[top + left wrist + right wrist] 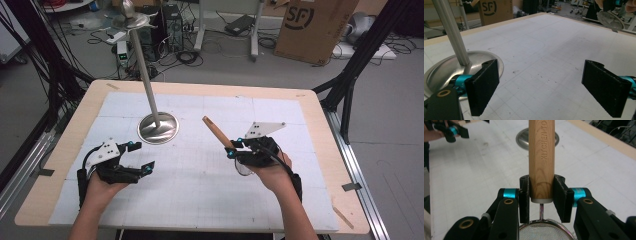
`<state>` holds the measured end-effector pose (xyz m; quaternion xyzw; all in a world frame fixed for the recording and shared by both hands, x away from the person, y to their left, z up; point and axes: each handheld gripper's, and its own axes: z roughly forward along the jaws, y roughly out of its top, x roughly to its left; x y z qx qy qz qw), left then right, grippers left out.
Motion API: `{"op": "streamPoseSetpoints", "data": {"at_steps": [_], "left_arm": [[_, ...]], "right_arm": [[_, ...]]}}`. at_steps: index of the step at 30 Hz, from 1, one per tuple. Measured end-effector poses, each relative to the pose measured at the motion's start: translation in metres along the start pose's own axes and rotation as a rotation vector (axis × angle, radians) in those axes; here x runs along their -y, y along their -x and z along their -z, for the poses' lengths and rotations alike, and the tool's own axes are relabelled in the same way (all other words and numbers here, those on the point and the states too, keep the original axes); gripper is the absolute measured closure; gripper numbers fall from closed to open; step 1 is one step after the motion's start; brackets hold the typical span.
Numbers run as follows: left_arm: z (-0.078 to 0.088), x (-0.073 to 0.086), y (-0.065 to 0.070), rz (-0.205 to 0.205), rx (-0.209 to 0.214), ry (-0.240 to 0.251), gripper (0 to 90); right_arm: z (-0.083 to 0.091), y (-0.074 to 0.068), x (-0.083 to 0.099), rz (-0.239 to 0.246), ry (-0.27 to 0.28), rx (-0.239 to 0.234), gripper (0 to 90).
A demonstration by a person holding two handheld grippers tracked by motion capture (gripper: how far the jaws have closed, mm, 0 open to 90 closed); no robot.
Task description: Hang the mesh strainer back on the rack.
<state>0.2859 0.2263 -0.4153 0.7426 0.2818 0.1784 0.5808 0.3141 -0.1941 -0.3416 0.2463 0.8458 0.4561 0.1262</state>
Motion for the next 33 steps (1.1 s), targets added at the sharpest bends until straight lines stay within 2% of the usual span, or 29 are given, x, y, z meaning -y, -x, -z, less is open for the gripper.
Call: {"op": "streamPoseSetpoints", "data": {"at_steps": [9, 19, 24, 27, 33], "left_arm": [[0.001, 0.000, -0.001, 0.003, -0.001, 0.008, 15.1], [0.002, 0.000, -0.002, 0.007, 0.002, 0.011, 15.0], [0.001, 0.000, -0.002, 0.007, 0.002, 0.012, 15.0], [0.001, 0.000, -0.002, 0.007, 0.002, 0.013, 15.0], [0.001, 0.000, -0.001, 0.005, 0.004, 0.014, 15.0]], "right_arm": [[0.005, 0.008, -0.034, 0.031, 0.097, -0.039, 68.4], [0.006, 0.019, -0.067, 0.090, 0.150, -0.067, 68.4], [0.007, 0.024, -0.085, 0.099, 0.154, -0.079, 68.4], [0.006, 0.025, -0.094, 0.123, 0.153, -0.074, 68.4], [0.004, 0.031, -0.104, 0.115, 0.171, -0.083, 68.4]]}}
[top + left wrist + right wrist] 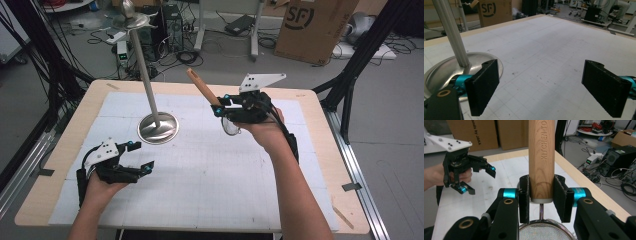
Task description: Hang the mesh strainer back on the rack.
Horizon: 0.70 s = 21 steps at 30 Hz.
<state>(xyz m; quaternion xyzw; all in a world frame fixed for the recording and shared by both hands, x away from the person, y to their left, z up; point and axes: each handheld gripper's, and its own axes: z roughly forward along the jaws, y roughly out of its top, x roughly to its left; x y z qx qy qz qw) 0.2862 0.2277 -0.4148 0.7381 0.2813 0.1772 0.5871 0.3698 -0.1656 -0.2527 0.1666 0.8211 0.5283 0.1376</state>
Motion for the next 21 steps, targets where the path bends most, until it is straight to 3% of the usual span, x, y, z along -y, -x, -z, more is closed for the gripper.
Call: {"op": "streamPoseSetpoints", "data": {"at_steps": [5, 9, 21], "left_arm": [[0.000, 0.000, -0.001, 0.003, 0.005, 0.003, 15.0], [-0.001, 0.000, -0.001, 0.004, 0.003, -0.001, 15.0], [-0.001, 0.000, -0.001, 0.002, 0.010, 0.001, 15.0]], "right_arm": [[0.001, 0.007, -0.009, -0.020, 0.031, -0.010, 68.3], [-0.003, 0.012, -0.021, -0.001, 0.061, -0.016, 68.3], [-0.018, 0.020, -0.051, 0.006, 0.069, -0.024, 68.3]]}}
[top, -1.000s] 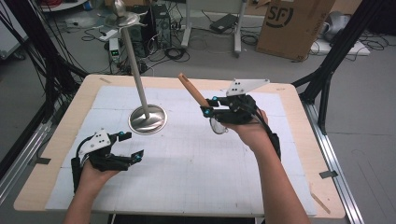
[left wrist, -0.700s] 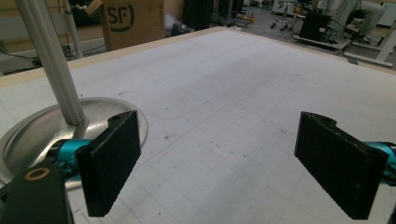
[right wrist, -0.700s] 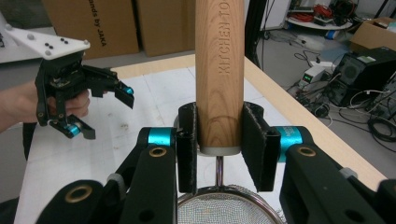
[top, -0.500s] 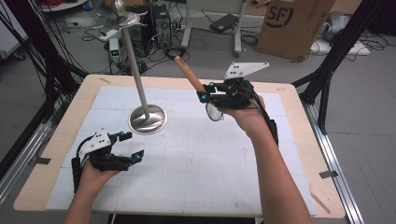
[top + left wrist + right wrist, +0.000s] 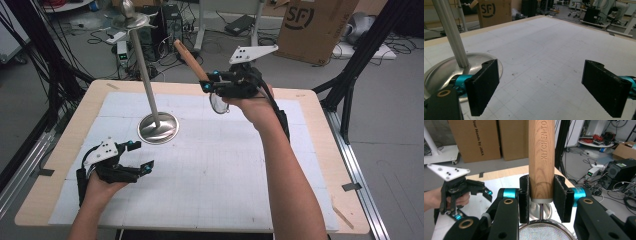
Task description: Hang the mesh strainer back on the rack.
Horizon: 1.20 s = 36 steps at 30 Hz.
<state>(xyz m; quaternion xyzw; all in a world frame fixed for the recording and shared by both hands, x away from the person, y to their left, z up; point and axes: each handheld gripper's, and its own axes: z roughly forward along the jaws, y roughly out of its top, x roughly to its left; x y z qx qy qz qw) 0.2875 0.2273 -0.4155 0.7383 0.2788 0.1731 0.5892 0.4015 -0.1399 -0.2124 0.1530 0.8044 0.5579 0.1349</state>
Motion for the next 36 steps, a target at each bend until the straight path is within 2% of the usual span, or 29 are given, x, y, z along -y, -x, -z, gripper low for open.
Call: {"op": "streamPoseSetpoints", "data": {"at_steps": [5, 9, 18, 27, 36], "left_arm": [[-0.001, 0.000, 0.000, -0.002, 0.001, -0.006, 15.1], [0.000, 0.000, -0.001, -0.003, -0.001, -0.002, 15.0], [-0.001, 0.000, 0.000, -0.006, -0.002, -0.002, 15.1], [-0.001, 0.000, 0.000, -0.006, -0.003, 0.000, 15.0], [-0.001, 0.000, 0.000, -0.003, -0.004, 0.003, 15.0]], "right_arm": [[-0.002, 0.005, -0.007, -0.017, 0.005, -0.003, 68.4], [-0.004, 0.009, -0.013, -0.008, 0.025, -0.003, 68.4], [-0.016, 0.013, -0.026, -0.018, 0.025, -0.005, 68.4], [-0.031, 0.012, -0.041, -0.002, 0.009, -0.017, 68.3], [-0.044, 0.014, -0.045, -0.020, -0.001, -0.014, 68.3]]}}
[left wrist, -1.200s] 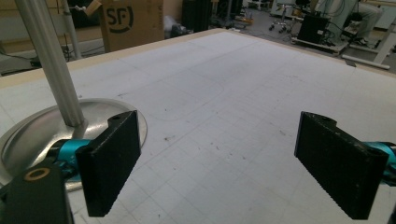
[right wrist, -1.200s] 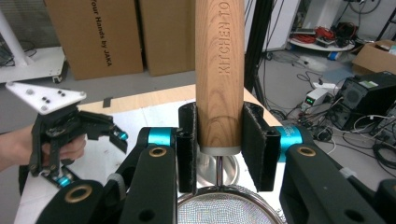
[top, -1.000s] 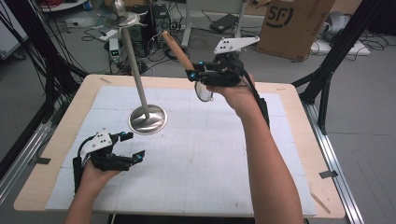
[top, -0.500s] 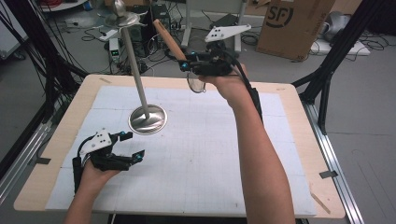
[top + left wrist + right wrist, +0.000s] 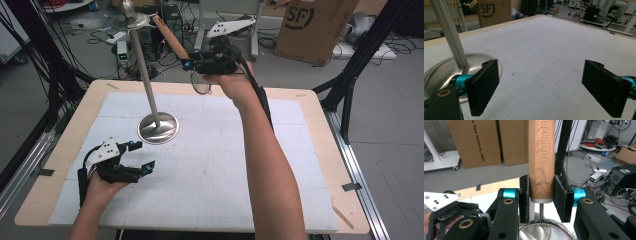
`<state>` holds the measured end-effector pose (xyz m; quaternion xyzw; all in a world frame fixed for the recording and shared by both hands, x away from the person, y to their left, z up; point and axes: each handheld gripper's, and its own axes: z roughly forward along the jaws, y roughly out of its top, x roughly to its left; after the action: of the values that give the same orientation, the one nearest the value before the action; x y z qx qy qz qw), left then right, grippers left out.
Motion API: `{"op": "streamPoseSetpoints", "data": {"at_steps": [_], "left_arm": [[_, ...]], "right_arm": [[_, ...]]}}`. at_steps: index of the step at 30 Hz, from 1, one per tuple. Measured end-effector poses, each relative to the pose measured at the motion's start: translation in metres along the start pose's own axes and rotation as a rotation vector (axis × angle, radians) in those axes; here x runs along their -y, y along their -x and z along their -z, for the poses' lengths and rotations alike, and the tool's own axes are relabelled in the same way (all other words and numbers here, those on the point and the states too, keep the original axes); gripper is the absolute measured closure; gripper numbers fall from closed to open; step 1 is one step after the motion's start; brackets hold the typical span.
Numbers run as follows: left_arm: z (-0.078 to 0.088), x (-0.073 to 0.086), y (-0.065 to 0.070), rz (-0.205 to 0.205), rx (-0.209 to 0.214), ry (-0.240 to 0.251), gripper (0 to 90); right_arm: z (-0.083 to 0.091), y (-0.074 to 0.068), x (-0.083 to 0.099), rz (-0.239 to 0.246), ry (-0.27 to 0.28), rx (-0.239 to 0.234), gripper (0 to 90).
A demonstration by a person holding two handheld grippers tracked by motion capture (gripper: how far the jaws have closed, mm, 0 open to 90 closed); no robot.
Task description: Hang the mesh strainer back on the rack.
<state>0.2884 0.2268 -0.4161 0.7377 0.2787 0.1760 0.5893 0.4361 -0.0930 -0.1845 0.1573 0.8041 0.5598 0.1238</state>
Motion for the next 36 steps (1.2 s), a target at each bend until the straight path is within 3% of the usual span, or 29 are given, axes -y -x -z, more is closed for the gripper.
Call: {"op": "streamPoseSetpoints", "data": {"at_steps": [36], "left_arm": [[0.002, -0.001, 0.000, 0.007, 0.012, 0.017, 15.0]], "right_arm": [[-0.060, -0.004, 0.004, -0.022, -0.067, -0.024, 68.3]]}}
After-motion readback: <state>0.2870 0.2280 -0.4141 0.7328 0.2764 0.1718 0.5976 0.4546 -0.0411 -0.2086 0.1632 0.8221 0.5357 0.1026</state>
